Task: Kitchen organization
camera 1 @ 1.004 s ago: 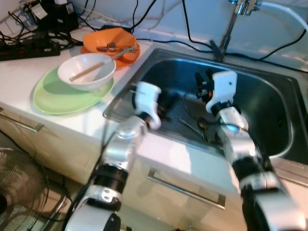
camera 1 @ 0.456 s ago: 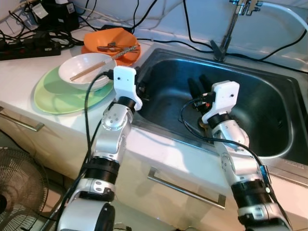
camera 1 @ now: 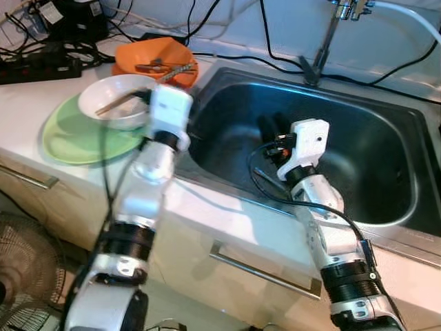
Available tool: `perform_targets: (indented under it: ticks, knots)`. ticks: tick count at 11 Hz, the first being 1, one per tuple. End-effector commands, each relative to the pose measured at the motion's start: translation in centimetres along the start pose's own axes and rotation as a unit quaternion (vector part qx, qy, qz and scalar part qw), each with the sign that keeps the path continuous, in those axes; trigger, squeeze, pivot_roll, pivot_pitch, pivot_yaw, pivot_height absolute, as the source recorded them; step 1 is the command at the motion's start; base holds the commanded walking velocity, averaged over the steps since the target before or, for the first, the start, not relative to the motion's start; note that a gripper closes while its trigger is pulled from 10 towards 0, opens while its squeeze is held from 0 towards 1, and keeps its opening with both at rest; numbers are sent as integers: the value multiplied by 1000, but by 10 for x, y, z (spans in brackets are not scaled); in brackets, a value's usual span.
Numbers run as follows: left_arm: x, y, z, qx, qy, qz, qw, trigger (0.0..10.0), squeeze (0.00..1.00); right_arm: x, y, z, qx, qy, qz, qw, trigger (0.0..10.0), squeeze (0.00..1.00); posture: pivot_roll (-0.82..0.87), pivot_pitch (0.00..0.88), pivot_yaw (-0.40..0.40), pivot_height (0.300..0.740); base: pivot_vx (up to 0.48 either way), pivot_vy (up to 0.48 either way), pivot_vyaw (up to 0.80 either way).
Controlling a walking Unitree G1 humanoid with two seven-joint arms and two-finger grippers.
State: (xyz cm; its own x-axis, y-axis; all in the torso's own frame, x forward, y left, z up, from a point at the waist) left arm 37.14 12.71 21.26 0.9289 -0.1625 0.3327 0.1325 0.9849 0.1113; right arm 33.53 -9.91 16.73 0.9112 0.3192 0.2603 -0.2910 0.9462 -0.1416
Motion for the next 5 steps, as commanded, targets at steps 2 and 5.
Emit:
perform_targets:
  ticks: [2, 5]
  knots:
    - [5, 17, 6, -6, -4, 53, 999, 10000, 0, 1, -2, 0, 0, 5, -1, 1000, 10000, 0, 9, 82, -30, 740, 0, 0, 0]
    - [-5, 27, -3, -18, 19, 93, 995, 10000, 0, 3, -1, 3, 4, 1, -2, 1000, 10000, 0, 11, 89, -30, 740, 0, 0, 0]
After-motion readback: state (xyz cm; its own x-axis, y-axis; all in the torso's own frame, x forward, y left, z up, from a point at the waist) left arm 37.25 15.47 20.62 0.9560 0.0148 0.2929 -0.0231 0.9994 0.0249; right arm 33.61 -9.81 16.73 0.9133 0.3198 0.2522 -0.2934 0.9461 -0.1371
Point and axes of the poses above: a point about 5 cm out from each wrist's last joint towards the gripper, its own x axis pointing out of the wrist towards the gripper, its own z axis along the axis of the wrist's last joint, y = z × x, the point moved 1 cm from there along x, pointing out of the wrist towards the gripper, and after that the axes turned 7 degrees about -x, right-handed, at the moved point
